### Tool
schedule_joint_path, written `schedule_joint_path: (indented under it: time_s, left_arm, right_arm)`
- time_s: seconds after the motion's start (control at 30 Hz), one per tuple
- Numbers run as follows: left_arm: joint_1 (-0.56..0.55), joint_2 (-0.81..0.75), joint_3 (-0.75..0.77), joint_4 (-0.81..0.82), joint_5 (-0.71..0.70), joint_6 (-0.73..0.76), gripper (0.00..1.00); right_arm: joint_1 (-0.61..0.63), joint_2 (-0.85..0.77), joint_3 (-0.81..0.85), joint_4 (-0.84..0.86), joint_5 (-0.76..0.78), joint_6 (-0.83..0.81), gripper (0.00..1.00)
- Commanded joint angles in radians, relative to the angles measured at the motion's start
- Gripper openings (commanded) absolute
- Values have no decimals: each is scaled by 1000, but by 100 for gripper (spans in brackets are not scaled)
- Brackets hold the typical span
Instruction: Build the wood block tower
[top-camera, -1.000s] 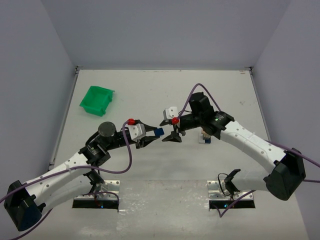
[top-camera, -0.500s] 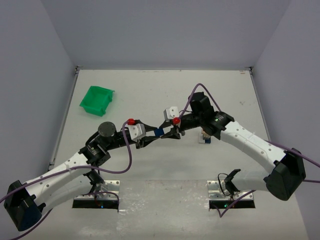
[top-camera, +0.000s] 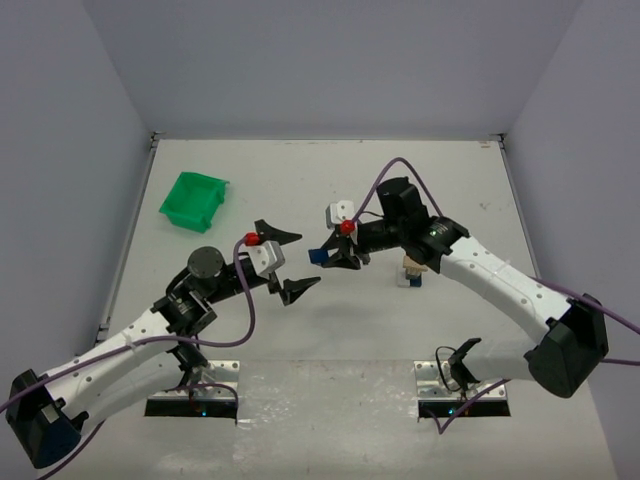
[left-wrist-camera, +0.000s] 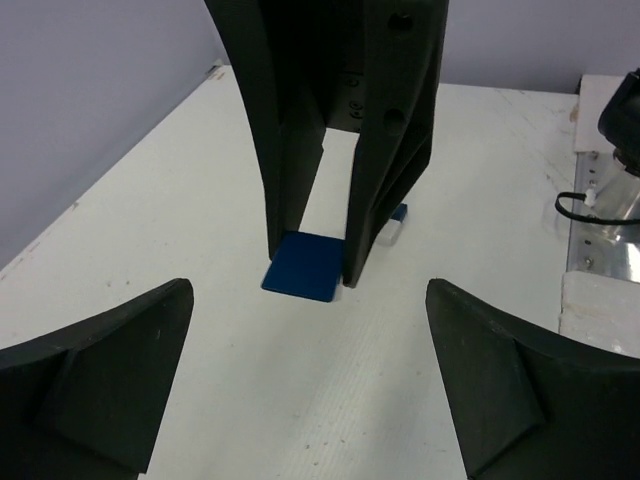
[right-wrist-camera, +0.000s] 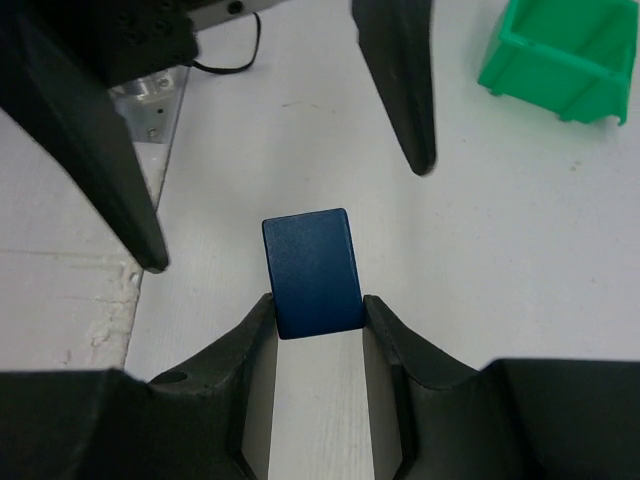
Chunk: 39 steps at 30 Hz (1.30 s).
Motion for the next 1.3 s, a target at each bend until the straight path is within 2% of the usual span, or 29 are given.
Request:
schedule_joint_path:
  time_s: [0.0,0.07,0.17,0.23,0.4,0.67,0.93,1.1,1.27]
  left_arm:
    - [6,-62,-7,72,-172,-106,100]
    - [6,-88,-10,81,-276,-150,100]
    - [7,-128,-8,92,-498,-296,100]
    - [6,-153,-11,91,-647,-383,100]
    - [6,-191,-30,80,-816,-439,100]
    - [6,-191,-44,100,-809,-430,100]
    - [6,-192,-55,108,-792,-418,100]
    - [6,-190,-68,131,-790,-417,100]
    - [7,-147,-69,153,-819,-445,100]
  right_arm:
    - [-13,116,143,-88,211,50,0]
    - [-14,195,195,-128,279,66,0]
    - [-15,346,291,-209,386,73,2]
    - [-15,429,318,-203,467,71,2]
    - [-15,566,322,-97,630,59,1]
    - [-15,714,340,-35,693,74,4]
    - [-13,744,294,62,714,84,6]
    - [-13,684,239,105,695,79,0]
    - [-21,497,210,63,614,-23,0]
